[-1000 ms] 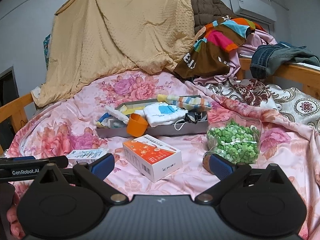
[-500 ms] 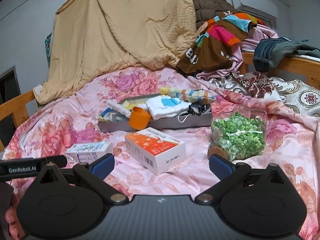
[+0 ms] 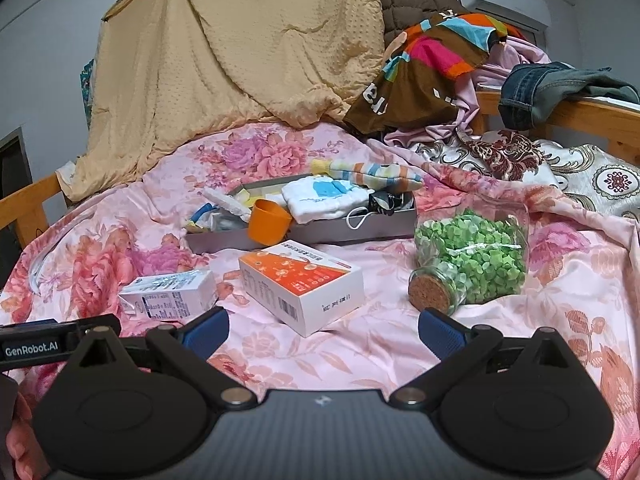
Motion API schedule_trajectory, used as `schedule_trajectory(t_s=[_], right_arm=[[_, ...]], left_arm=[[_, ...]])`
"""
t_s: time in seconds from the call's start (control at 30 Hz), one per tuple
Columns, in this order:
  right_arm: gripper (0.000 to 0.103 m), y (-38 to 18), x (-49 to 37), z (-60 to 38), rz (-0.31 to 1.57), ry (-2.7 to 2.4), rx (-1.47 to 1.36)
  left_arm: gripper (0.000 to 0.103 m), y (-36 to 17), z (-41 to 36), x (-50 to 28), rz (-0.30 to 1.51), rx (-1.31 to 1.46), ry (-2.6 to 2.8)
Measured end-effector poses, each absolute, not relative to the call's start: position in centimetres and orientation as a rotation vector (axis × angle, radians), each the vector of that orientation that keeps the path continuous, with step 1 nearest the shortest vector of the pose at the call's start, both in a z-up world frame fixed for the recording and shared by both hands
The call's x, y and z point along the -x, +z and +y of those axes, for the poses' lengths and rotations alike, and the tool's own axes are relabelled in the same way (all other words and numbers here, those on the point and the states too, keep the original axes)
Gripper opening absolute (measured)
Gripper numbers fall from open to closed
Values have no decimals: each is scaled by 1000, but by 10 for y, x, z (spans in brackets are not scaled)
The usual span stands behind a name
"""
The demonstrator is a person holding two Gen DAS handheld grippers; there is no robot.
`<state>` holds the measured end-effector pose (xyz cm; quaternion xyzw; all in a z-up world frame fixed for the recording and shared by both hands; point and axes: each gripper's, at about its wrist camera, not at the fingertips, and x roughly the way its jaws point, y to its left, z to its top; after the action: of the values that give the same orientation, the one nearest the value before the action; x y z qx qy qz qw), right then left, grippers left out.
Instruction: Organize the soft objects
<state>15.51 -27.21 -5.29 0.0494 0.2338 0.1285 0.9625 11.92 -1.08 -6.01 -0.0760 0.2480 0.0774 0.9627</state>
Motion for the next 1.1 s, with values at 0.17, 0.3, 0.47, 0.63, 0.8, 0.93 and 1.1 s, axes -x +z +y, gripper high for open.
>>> schedule_trajectory(t_s=[0.17,0.3,0.47,0.63,0.8,0.93,1.1], right_arm=[[103,-54,-155,-271,482,258,-90],[103,-56,-156,-270,485,255,-82],[103,-56,-156,-268,485,254,-69],[103,-57,-156,-267,482,253,-56],[103,-57,-156,-266,480,249,-41],[103,-57,-156,-266,482,249,-36],[103,-57,-156,-266,481,249,-37]], left_arm=[[102,-62,-13,-117,501,145,163],[102,-62,-13,-116,502,142,163],[102,-63,-15,-115,502,129,158],[102,-64,-18,-114,502,117,149],[102,-65,-19,-113,512,112,152],[102,-67,-20,-112,517,109,158],[102,-67,-19,-112,519,107,160]])
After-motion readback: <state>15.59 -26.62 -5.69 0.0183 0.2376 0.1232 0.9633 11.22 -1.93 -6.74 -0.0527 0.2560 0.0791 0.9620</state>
